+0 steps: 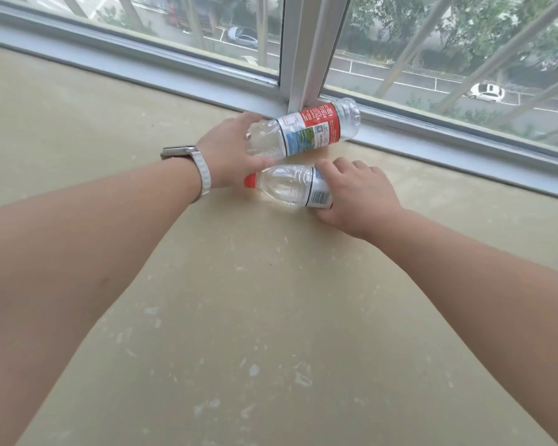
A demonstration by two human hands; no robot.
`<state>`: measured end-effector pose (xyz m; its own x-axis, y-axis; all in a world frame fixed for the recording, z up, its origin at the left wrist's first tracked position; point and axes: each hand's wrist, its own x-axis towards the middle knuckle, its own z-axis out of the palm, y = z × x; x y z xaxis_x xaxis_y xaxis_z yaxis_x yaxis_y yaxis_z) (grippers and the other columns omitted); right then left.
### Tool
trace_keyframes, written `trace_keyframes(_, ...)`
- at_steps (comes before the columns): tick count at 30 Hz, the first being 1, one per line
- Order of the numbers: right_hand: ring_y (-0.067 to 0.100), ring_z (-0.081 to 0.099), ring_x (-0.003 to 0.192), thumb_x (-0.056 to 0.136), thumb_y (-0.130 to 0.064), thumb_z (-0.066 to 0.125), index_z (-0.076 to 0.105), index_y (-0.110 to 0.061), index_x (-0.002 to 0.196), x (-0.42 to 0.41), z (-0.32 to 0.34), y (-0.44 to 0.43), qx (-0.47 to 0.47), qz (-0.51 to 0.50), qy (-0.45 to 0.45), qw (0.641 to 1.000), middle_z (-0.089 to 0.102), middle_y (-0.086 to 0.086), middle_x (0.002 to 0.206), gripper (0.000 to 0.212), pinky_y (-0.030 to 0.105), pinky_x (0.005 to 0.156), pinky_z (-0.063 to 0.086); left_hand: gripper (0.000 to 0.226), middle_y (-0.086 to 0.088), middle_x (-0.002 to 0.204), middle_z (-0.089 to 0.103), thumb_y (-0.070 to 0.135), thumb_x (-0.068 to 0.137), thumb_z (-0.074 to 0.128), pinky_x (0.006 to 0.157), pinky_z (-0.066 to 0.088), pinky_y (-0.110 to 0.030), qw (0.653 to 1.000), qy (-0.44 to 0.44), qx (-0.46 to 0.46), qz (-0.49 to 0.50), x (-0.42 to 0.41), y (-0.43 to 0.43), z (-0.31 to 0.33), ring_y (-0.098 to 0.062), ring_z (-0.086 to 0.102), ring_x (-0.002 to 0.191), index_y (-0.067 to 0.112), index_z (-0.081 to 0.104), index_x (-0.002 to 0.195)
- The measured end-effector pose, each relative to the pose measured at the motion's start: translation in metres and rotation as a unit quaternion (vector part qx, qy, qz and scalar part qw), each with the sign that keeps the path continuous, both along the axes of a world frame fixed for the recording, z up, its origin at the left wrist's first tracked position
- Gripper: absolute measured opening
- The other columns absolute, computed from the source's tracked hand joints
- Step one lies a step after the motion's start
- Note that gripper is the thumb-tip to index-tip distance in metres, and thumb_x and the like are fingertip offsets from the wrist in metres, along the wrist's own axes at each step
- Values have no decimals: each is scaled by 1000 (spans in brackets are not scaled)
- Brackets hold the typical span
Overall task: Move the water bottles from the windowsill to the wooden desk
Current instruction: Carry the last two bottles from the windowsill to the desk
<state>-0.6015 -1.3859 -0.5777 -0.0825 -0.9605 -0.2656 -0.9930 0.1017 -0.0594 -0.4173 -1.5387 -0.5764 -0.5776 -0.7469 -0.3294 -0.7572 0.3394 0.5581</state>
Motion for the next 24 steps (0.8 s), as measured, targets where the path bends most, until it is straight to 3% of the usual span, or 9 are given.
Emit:
trace_keyframes(4,32,54,97,79,-47,64,47,-20,127,4,4,24,3,-33,-49,998,55,5,107,58,40,76,43,68,-2,121,57,37,77,80,84,41,-25,999,34,-5,40,7,12,10,-16,56,90,25,51,137)
trace_keyframes(12,31,55,98,72,-38,77,53,-17,129,8,33,90,-54,-158,-147,975,60,5,108,65,36,74,44,57,1,101,63,35,69,89,76,40,-20,986,98,-19,137,39,60,52,-17,58,85,22,63,118)
trace_keyframes(16,24,52,101,73,-37,78,51,-20,128,6,65,105,-109,-244,-213,940,57,-1,111,63,34,76,43,57,2,94,64,30,67,91,70,39,-7,989,92,-6,115,49,88,84,-14,57,77,22,65,117)
trace_keyframes(20,18,51,100,74,-35,77,50,-25,123,12,95,108,-159,-290,-287,899,56,-5,110,58,33,79,43,59,13,92,59,30,66,91,70,38,-16,997,62,-22,35,51,114,119,-6,53,74,21,66,120)
trace_keyframes(24,12,54,100,72,-37,78,49,-35,115,26,120,110,-183,-287,-378,861,58,-12,108,52,35,82,49,49,18,88,63,34,64,91,74,46,-14,993,113,-16,33,41,134,152,-5,59,74,28,68,107)
